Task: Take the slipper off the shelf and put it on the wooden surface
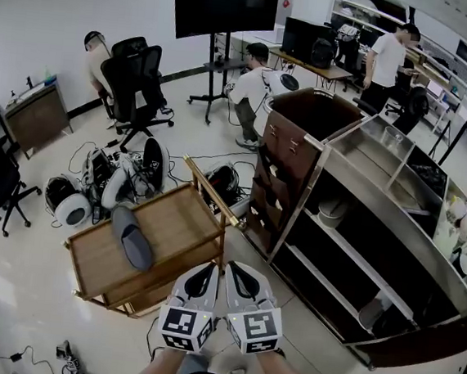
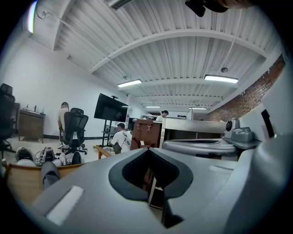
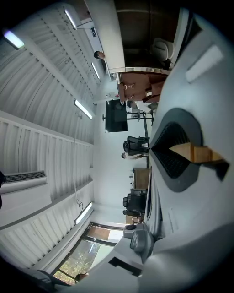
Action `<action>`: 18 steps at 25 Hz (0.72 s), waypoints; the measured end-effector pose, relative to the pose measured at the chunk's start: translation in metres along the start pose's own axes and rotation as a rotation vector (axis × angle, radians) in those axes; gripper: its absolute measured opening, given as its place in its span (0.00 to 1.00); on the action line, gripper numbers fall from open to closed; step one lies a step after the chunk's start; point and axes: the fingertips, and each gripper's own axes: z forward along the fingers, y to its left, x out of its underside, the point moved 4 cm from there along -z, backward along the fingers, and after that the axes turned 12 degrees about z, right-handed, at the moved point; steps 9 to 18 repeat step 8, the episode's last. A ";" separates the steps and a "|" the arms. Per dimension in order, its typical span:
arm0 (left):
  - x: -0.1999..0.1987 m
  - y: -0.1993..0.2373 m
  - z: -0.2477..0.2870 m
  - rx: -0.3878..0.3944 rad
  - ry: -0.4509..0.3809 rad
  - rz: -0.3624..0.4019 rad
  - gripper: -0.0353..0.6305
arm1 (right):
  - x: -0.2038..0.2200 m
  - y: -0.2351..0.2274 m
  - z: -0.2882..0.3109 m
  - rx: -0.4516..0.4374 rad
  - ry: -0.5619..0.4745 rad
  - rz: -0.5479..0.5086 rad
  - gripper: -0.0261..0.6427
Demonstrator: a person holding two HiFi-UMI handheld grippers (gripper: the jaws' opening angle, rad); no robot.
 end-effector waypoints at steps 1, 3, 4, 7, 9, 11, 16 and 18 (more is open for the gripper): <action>-0.001 -0.002 -0.001 -0.001 -0.001 0.002 0.06 | 0.001 0.000 -0.003 0.000 -0.001 0.000 0.04; -0.002 -0.007 -0.003 -0.002 -0.003 0.005 0.06 | 0.001 -0.002 -0.007 -0.001 -0.002 -0.002 0.04; -0.002 -0.009 -0.003 -0.003 -0.003 0.006 0.06 | 0.000 -0.002 -0.009 -0.003 -0.003 -0.002 0.04; -0.001 -0.017 -0.004 -0.005 -0.002 0.005 0.06 | 0.000 -0.005 -0.015 -0.009 0.000 -0.004 0.04; 0.000 -0.020 -0.004 -0.006 -0.001 0.005 0.06 | 0.000 -0.007 -0.018 -0.010 0.001 -0.005 0.04; 0.000 -0.020 -0.004 -0.006 -0.001 0.005 0.06 | 0.000 -0.007 -0.018 -0.010 0.001 -0.005 0.04; 0.000 -0.020 -0.004 -0.006 -0.001 0.005 0.06 | 0.000 -0.007 -0.018 -0.010 0.001 -0.005 0.04; 0.000 -0.020 -0.004 -0.006 -0.001 0.005 0.06 | 0.000 -0.007 -0.018 -0.010 0.001 -0.005 0.04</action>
